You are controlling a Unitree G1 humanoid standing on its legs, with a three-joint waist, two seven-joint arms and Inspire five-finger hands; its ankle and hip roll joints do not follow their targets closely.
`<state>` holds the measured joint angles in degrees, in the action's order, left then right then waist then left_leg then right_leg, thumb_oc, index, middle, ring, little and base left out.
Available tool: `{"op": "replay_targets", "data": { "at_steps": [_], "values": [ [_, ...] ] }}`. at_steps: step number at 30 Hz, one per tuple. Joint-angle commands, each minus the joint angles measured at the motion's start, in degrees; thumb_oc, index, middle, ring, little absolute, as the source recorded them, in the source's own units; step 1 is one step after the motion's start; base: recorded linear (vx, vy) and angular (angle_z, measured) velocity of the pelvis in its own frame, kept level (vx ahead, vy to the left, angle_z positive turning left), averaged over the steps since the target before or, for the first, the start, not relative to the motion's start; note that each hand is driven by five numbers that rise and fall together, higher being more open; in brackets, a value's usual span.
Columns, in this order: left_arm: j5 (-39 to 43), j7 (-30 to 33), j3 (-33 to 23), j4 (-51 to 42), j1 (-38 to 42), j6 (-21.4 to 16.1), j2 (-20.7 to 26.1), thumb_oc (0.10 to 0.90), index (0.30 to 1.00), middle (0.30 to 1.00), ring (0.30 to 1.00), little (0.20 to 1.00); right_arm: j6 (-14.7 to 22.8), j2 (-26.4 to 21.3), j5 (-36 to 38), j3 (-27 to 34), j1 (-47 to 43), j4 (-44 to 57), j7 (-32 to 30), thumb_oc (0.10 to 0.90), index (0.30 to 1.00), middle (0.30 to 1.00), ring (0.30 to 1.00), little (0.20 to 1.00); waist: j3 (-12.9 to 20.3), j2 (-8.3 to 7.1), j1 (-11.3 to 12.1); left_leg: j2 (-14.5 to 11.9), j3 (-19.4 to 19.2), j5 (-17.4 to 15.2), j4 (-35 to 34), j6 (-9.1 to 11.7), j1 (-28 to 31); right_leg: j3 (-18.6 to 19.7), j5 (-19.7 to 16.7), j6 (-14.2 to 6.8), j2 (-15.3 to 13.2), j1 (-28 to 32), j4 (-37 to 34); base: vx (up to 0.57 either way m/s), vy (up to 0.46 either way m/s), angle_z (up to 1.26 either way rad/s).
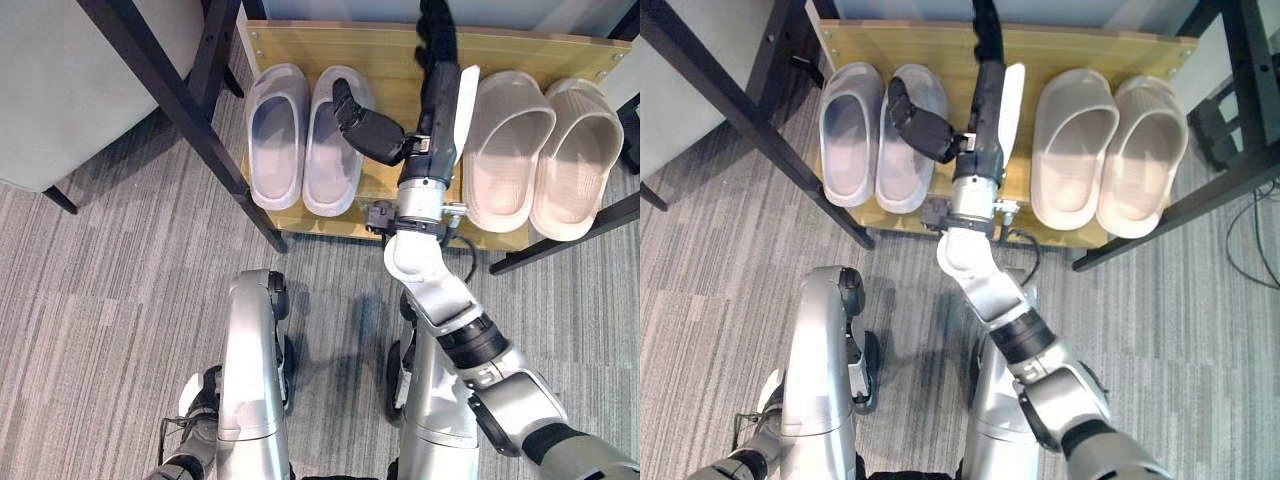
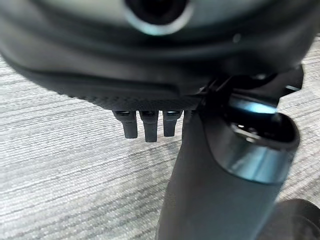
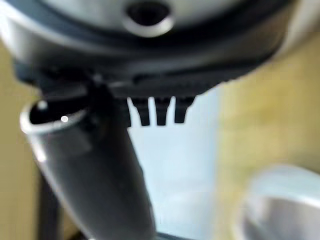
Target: Arrange the slippers neatly on the shoe rack.
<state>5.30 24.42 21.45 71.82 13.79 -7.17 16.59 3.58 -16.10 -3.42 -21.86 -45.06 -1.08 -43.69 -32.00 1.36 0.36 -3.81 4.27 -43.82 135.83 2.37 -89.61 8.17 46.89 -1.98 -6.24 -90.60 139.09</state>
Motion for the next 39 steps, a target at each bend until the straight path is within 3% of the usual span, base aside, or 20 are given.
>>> {"op": "replay_targets", "data": {
  "at_steps": [1,7,8,11,13,16,17,19,20,22,24,25,26,28,32,33,37,39],
  "values": [
    [-2.12,1.31,1.69,2.04,-4.78,0.15,1.00,0.800,0.900,0.900,0.900,0.900,2.68,-2.44,-7.62,2.15,0.21,14.72,0.32,0.800,0.900,0.900,0.900,0.900,2.21,-0.99,1.94,5.27,3.96,-0.52,-4.59,-2.13,-0.35,5.17,-4.93,4.69,2.24,0.64,-0.25,0.00,0.000,0.00],
    [-2.72,0.28,-0.40,2.23,-5.65,-0.25,1.07,0.800,0.900,0.900,0.900,0.900,4.09,-6.12,-8.35,2.40,7.35,21.68,4.63,0.800,0.900,0.900,0.900,0.900,2.21,-2.00,1.11,5.31,4.01,-0.01,-4.90,-2.13,-0.35,5.55,-5.16,4.60,2.42,0.64,-0.47,0.00,-0.005,0.00],
    [-2.86,-0.50,-2.16,2.47,-6.95,-0.65,1.52,0.800,0.900,0.900,0.900,0.900,6.19,-9.45,-7.88,3.42,11.37,25.41,8.30,0.800,0.900,0.900,0.900,0.900,2.21,-2.83,0.63,5.31,4.17,0.12,-4.65,-2.04,-0.35,5.54,-5.31,4.44,2.50,0.64,-0.54,0.00,-0.042,0.00],
    [-3.58,-1.39,-3.53,2.97,-7.52,-1.12,1.62,0.800,0.900,0.900,0.900,0.900,7.63,-13.13,-7.11,5.09,15.06,26.82,11.60,0.800,0.900,0.900,0.900,0.900,2.21,-3.49,0.38,5.29,4.30,0.07,-4.42,-1.69,-0.35,5.88,-5.27,4.19,2.57,0.64,-0.42,0.00,-0.017,0.00],
    [-4.36,-2.94,-4.83,3.41,-6.66,-1.30,1.63,0.800,0.900,0.900,0.900,0.900,10.46,-18.60,-4.87,7.70,18.96,28.08,15.27,0.800,0.900,0.900,0.900,0.900,2.21,-4.14,-0.07,5.25,4.58,0.35,-4.54,-1.29,-0.35,5.95,-5.54,3.95,2.51,0.65,-0.92,0.00,0.000,0.00],
    [-4.38,-3.41,-5.28,3.46,-6.05,-1.30,1.84,0.800,0.900,0.900,0.900,0.900,12.04,-20.12,-1.35,8.80,20.49,28.97,17.19,0.800,0.900,0.900,0.900,0.900,2.21,-4.31,-0.11,5.17,4.75,0.60,-4.99,-1.14,-0.35,5.92,-5.91,3.85,2.52,0.66,-1.62,0.00,0.000,0.00],
    [-4.32,-4.26,-6.14,3.74,-5.64,-1.77,2.56,0.800,0.900,0.900,0.900,0.900,16.14,-23.58,4.16,11.71,22.62,31.98,20.94,0.800,0.900,0.900,0.900,0.900,2.21,-4.95,-0.34,4.94,4.89,1.12,-6.33,-1.04,-0.35,5.50,-6.77,3.80,2.32,0.69,-3.34,-0.02,-0.033,-0.02],
    [-4.39,-4.90,-6.63,3.72,-5.27,-2.24,2.69,0.800,0.900,0.900,0.900,0.900,17.90,-24.88,6.24,13.80,23.97,33.63,22.62,0.800,0.900,0.900,0.900,0.900,2.21,-5.16,-0.40,4.71,4.93,1.41,-7.01,-0.91,-0.35,5.28,-7.17,3.83,2.30,0.71,-4.39,-0.05,-0.007,-0.03],
    [-5.41,-6.59,-7.61,3.93,-3.87,-3.00,2.76,0.800,0.900,0.900,0.900,0.900,19.54,-28.80,9.23,17.07,25.43,33.85,26.18,0.800,0.900,0.900,0.900,0.900,2.21,-4.82,-0.89,4.14,5.03,4.09,-12.67,-1.26,-0.35,3.68,-8.36,4.11,1.41,2.43,-11.24,-0.10,0.060,-0.05],
    [-6.63,-7.07,-7.62,3.67,-2.57,-3.31,2.55,0.800,0.900,0.900,0.900,0.900,19.15,-31.24,10.89,18.22,26.00,32.60,28.17,0.800,0.900,0.900,0.900,0.900,2.30,-4.38,-1.08,3.89,5.05,6.85,-17.66,-1.79,-0.35,2.72,-9.85,4.25,0.89,3.35,-16.15,-0.11,0.063,-0.11],
    [-7.21,-7.51,-7.01,2.96,-2.93,-3.70,2.68,0.800,0.900,0.900,0.900,0.900,19.67,-32.79,14.55,17.87,27.34,31.56,30.67,0.800,0.900,0.900,0.900,0.900,5.87,-4.22,-1.23,3.21,4.87,9.09,-23.19,-2.13,-0.29,1.96,-11.26,3.99,0.46,3.37,-21.19,-0.02,0.026,-0.12],
    [-7.21,-7.51,-6.97,2.93,-3.02,-3.69,2.65,0.800,0.900,0.900,0.900,0.900,19.73,-32.83,14.66,17.89,27.42,31.52,30.76,0.800,0.900,0.900,0.900,0.900,6.07,-4.16,-1.23,3.22,4.88,9.24,-23.44,-2.16,-0.29,1.89,-11.42,4.02,0.43,3.36,-21.44,-0.02,0.026,-0.08],
    [-7.27,-8.83,-6.58,2.28,-3.39,-3.87,3.15,0.800,0.900,0.900,0.900,0.900,21.24,-34.19,23.13,16.63,29.95,32.31,36.52,0.800,0.900,0.900,0.900,0.900,9.15,-4.14,-1.55,2.05,4.74,11.59,-29.92,-2.52,1.66,0.41,-13.07,3.71,-0.71,5.24,-28.02,-0.03,0.018,-0.06],
    [-7.70,-9.41,-6.07,1.91,-4.08,-4.05,3.32,0.800,0.900,0.900,0.900,0.900,21.60,-35.32,27.07,16.39,31.28,32.50,39.43,0.800,0.900,0.900,0.900,0.900,10.28,-4.01,-1.61,1.39,4.54,13.16,-34.68,-2.61,4.28,-0.67,-14.23,3.67,-1.39,7.59,-32.93,-0.05,0.038,0.00],
    [-10.36,-12.13,-3.06,0.17,-5.21,-4.02,2.40,0.800,0.900,0.900,0.900,0.900,16.98,-37.48,33.78,6.07,33.82,26.84,47.97,0.800,0.900,0.900,0.900,0.900,15.18,-4.84,-2.36,-2.32,2.94,19.89,-57.09,-1.67,19.04,-5.54,-20.00,2.14,-4.08,21.65,-57.34,-0.05,0.062,-0.05],
    [-10.36,-12.13,-3.12,0.12,-5.30,-4.01,2.40,0.800,0.900,0.900,0.900,0.900,17.05,-37.47,33.81,5.90,33.69,26.70,48.02,0.800,0.900,0.900,0.900,0.900,14.97,-4.84,-2.40,-2.34,2.92,20.09,-57.54,-1.67,19.56,-5.63,-20.20,2.17,-4.07,22.18,-57.78,-0.01,0.033,0.00],
    [-9.20,-15.33,-2.40,-1.34,-4.37,-4.10,2.54,0.800,0.900,0.900,0.900,0.900,10.30,-35.10,37.46,-5.91,38.59,15.54,55.66,0.800,0.900,0.900,0.900,0.900,17.75,-5.78,-2.78,-2.74,1.29,24.80,-73.44,-0.35,31.03,-9.01,-24.69,0.12,-4.54,34.07,-76.32,0.03,0.025,-0.10],
    [-8.68,-16.18,-2.71,-2.73,-4.76,-4.79,2.95,0.800,0.900,0.900,0.900,0.900,8.10,-32.91,36.18,-7.62,43.27,8.35,58.33,0.800,0.900,0.900,0.900,0.900,18.71,-5.92,-2.79,-2.55,0.95,26.07,-79.94,-0.35,35.99,-10.35,-26.46,-0.91,-4.52,38.49,-82.21,0.05,0.031,-0.01]
  ]
}}
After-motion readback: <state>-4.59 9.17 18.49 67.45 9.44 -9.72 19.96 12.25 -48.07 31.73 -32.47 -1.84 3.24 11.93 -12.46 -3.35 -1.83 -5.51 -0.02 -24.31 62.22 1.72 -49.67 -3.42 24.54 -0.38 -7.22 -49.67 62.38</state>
